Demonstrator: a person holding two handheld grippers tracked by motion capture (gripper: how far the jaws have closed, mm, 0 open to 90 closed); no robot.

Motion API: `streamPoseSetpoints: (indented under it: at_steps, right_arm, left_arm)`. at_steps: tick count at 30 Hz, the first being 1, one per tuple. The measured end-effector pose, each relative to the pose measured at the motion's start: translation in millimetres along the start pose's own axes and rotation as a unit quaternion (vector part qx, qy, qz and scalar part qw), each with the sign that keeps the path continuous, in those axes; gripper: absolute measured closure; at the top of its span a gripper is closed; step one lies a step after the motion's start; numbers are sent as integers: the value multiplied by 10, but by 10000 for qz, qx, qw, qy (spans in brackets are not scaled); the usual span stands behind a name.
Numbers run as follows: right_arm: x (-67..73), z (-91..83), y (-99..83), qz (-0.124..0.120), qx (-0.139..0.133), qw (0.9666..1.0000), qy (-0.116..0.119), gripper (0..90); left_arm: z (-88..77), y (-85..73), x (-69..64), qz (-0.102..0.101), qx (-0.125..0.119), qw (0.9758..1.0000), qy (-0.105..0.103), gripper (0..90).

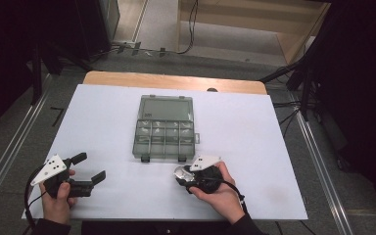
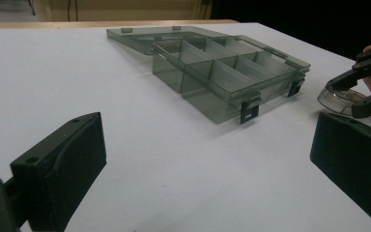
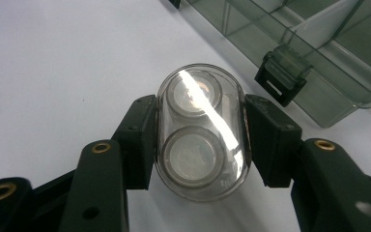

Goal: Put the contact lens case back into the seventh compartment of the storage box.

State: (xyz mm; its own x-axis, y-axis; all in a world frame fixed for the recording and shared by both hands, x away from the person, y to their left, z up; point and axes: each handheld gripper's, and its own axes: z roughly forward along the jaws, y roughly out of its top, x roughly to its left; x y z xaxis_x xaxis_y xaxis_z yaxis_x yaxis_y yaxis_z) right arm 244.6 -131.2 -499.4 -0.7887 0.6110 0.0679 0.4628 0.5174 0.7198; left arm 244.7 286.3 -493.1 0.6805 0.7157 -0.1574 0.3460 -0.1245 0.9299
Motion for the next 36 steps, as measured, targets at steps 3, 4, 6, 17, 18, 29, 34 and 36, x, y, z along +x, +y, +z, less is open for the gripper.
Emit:
streamPoseSetpoints:
  at_steps: [3,4,6,17,18,29,34,36]
  right_arm:
    - [-15,-21,4,22,-28,10000,-26,468]
    - [-21,-29,8,18,-36,10000,-25,468]
    - [-30,-44,17,35,-75,10000,-39,468]
    - [-67,-90,69,53,-119,9999,-70,468]
    - [-74,-96,76,66,-140,9999,-58,468]
    - [-110,-135,134,76,-212,9997,-50,468]
    - [-119,-148,162,113,-242,9996,-39,468]
    - [-121,-153,174,103,-246,9996,-45,468]
  left_arm:
    - [-5,-1,0,-12,-20,10000,9,0]
    - [-6,-2,2,-13,-18,10000,8,0]
    - [-7,-2,4,-15,-20,10000,10,0]
    - [-9,-4,10,-20,-22,10000,18,0]
    - [-9,-4,10,-21,-24,10000,19,0]
    - [-2,-7,6,-29,-19,10000,19,0]
    - [-2,-7,5,-24,-13,10000,24,0]
    - [-3,-7,5,-24,-18,10000,23,0]
